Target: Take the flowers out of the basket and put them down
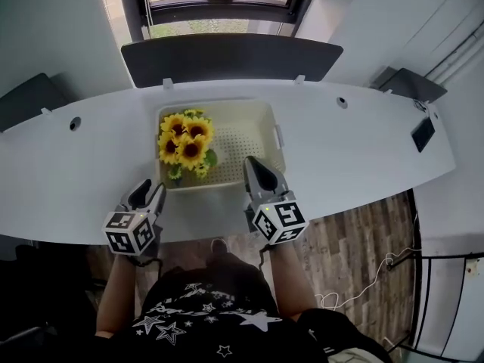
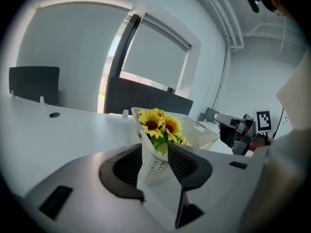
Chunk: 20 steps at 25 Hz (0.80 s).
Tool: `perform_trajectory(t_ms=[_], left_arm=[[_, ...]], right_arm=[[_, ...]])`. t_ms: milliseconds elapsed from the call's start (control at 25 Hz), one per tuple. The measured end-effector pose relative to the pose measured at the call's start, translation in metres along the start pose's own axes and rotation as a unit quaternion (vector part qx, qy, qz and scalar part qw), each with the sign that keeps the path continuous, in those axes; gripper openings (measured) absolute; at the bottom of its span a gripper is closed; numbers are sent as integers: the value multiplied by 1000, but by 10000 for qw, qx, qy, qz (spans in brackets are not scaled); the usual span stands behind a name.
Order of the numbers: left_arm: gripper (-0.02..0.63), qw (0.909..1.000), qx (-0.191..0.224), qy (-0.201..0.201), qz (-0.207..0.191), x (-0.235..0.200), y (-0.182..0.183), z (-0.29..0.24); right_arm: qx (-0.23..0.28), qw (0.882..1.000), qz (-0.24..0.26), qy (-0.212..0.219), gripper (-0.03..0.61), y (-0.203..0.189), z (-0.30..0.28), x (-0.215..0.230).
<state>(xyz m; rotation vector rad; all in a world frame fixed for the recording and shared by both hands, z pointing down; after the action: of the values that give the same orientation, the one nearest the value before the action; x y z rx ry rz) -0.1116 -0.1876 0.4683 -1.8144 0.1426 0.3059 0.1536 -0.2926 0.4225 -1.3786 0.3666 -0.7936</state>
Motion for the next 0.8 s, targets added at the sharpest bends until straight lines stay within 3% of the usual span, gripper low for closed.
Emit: perform_trajectory(t_ms=[200, 400, 680, 800], left_arm=[[156, 9989, -153, 284, 347, -6, -5, -11], [156, 9985, -196, 420, 306, -6, -2, -25], [153, 9974, -489, 436, 300, -5, -8, -35], [123, 9970, -522, 478, 324, -5, -8, -37]], right_arm=[[-75, 9993, 29, 374, 3, -3, -17, 8], [-134, 9972, 25, 741, 3, 0, -35, 12], [-67, 9977, 10, 675, 3, 6, -48, 17], [-170, 9979, 99, 609, 3, 2, -50, 17]])
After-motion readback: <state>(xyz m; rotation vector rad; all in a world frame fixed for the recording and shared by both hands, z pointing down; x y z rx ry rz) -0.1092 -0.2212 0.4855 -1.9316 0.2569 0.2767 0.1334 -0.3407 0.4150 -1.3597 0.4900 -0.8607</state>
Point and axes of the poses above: the fingertips, and each gripper's own axes: z backward along the fingers, x to its right, y out of its top, the point moved 6 cm from there along z, backward along the fingers, and after that the axes turned 15 degrees about x, right-handed, at the moved point
